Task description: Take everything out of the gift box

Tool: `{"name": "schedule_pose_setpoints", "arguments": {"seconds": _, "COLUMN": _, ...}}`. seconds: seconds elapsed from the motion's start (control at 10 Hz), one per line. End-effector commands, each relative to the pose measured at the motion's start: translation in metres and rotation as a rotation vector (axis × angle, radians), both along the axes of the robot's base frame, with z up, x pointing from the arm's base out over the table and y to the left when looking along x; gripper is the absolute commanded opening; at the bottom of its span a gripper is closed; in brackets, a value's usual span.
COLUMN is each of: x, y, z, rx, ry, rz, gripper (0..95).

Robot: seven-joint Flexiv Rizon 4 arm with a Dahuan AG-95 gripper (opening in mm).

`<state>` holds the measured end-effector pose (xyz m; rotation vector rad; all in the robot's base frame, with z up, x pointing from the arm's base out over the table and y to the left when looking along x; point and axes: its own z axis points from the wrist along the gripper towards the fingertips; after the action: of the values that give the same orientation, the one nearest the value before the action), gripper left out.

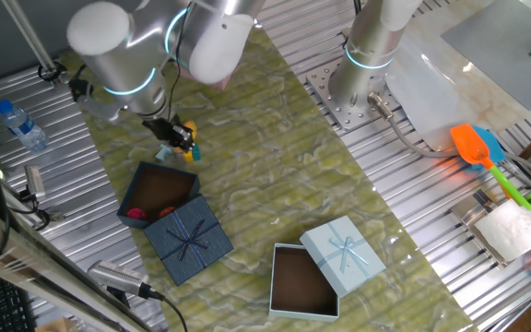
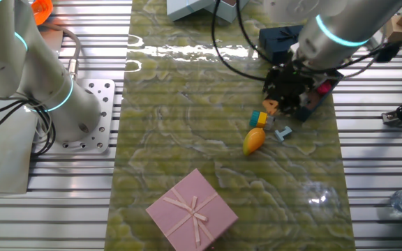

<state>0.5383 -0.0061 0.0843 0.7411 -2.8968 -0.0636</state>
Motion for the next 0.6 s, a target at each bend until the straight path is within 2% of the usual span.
{"name": "schedule_pose_setpoints", "arguments": {"seconds": 0.1, "x": -0.006, "y": 0.001, "z": -0.002, "rx": 0.005, "ry": -0.005, "rz": -0.082, "gripper": 0.0}}
{"name": "schedule_pose_setpoints", "arguments": {"seconds": 0.3, "x": -0.01, "y": 0.003, "z": -0.005, "rx": 0.01, "ry": -0.007, "rz": -0.102, "gripper": 0.0}}
{"name": "schedule_pose_setpoints", "arguments": {"seconds": 0.6, "x": -0.014, "y": 0.014, "z": -0.022, "rx": 0.019, "ry": -0.027, "rz": -0.126, "gripper": 0.0}}
